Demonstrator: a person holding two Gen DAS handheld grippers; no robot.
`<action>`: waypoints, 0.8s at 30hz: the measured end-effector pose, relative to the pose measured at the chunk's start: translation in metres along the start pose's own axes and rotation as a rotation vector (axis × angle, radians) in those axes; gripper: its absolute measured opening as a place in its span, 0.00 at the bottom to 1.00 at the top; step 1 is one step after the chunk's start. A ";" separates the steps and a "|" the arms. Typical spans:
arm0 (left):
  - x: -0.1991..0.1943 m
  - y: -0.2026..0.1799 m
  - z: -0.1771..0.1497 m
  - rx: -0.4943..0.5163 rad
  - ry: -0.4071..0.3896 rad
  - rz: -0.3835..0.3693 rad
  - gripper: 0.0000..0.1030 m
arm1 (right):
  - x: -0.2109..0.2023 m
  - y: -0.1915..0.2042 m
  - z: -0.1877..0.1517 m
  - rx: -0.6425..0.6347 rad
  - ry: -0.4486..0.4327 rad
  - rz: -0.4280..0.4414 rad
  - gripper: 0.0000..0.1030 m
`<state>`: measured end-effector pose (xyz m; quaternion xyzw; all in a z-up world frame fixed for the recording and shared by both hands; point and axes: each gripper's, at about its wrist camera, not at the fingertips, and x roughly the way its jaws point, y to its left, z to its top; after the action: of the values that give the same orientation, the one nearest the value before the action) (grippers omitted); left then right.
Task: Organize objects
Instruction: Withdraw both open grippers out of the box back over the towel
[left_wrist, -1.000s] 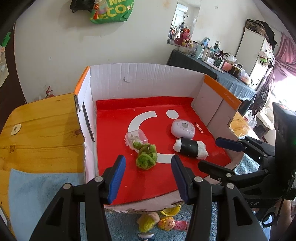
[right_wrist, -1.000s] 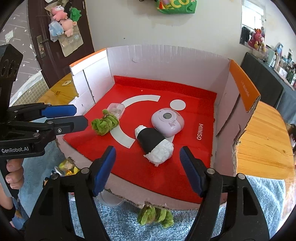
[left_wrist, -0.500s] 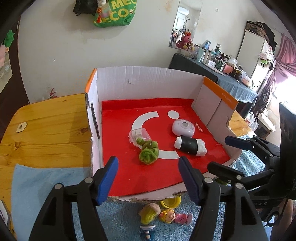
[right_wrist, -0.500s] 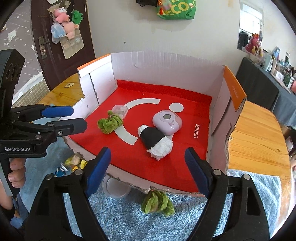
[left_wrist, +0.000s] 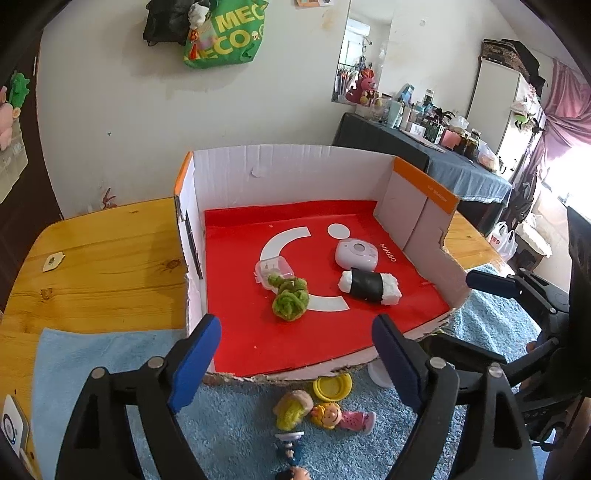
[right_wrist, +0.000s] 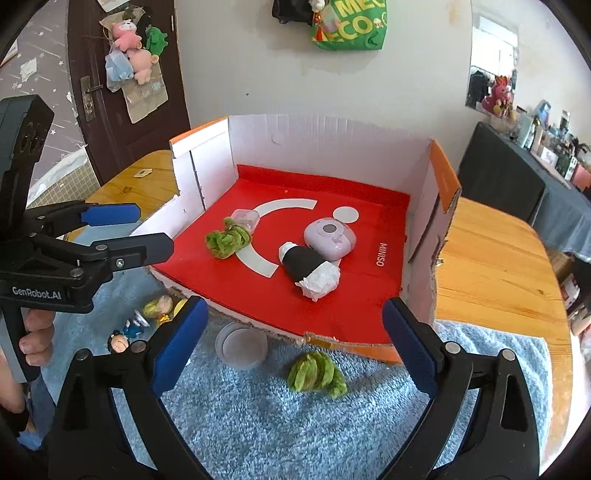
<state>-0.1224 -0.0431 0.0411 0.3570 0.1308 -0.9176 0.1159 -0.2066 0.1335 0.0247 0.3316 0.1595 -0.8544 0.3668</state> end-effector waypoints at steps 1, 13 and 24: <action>-0.002 0.000 -0.001 -0.001 -0.003 0.001 0.84 | -0.002 0.000 -0.001 0.003 -0.003 0.005 0.95; -0.012 -0.002 -0.021 -0.013 -0.003 0.015 0.87 | -0.009 0.005 -0.020 0.021 0.007 0.031 0.99; -0.009 -0.001 -0.047 -0.032 0.028 0.021 0.87 | -0.008 -0.001 -0.041 0.076 0.013 0.009 1.00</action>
<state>-0.0870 -0.0260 0.0144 0.3693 0.1435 -0.9090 0.1294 -0.1851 0.1598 0.0008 0.3516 0.1280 -0.8559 0.3570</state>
